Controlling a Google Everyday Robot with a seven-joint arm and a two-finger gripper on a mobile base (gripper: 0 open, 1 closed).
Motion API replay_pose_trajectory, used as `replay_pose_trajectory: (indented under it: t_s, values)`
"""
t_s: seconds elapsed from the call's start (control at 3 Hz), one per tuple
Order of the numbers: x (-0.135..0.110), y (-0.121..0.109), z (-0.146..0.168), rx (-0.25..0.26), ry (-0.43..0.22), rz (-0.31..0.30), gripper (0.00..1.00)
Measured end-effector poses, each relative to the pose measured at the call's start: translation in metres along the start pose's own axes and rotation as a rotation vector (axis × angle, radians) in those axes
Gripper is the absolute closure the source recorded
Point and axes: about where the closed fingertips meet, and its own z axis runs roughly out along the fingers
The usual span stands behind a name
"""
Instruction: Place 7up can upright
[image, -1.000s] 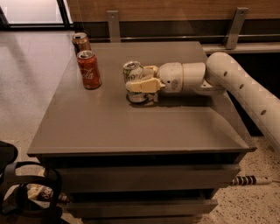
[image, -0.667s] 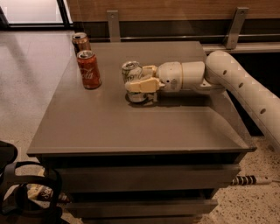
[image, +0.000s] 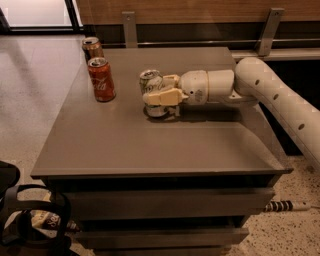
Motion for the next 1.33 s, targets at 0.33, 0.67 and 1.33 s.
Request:
replay_pose_trajectory:
  t_s: [0.33,0.67,1.33]
  values:
    - [-0.0034,0.0003,-0.0005,0.0,0.0,0.0,1.0]
    - [-0.0036,0.0003,-0.0005,0.0,0.0,0.0,0.84]
    - [-0.0044,0.0014,0.0026,-0.006,0.0,0.0,0.37]
